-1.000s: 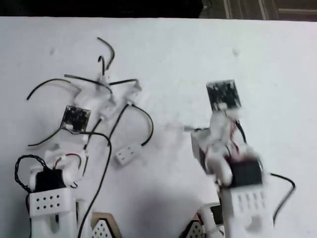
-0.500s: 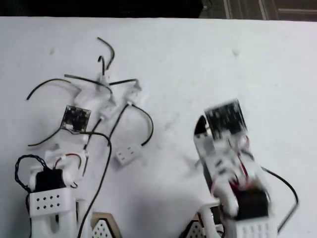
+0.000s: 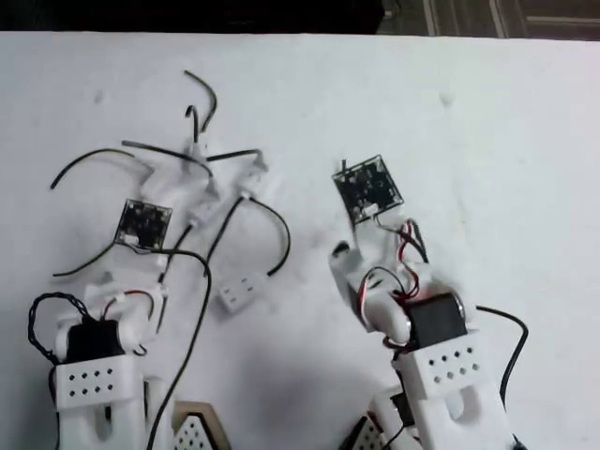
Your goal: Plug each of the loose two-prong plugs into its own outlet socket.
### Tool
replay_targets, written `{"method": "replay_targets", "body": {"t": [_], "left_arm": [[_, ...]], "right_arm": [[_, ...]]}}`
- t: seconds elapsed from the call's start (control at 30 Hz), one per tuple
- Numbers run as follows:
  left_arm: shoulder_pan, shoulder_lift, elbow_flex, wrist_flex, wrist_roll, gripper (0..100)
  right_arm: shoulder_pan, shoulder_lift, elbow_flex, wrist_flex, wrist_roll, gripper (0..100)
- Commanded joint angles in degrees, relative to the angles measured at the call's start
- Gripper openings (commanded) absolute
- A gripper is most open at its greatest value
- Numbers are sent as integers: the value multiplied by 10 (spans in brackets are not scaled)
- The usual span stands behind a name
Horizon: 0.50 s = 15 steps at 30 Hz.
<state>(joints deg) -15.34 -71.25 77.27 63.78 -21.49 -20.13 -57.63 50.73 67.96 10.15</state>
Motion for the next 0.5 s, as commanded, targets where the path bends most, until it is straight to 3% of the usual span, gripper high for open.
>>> {"method": "replay_targets", "body": {"t": [0.0,0.47], "left_arm": [[2,-8,-3,-10,-6,46],[2,-8,8,-12,-7,46]], "right_arm": [[0,38,8,15,0,242],[42,329,-54,-18,33,234]]}}
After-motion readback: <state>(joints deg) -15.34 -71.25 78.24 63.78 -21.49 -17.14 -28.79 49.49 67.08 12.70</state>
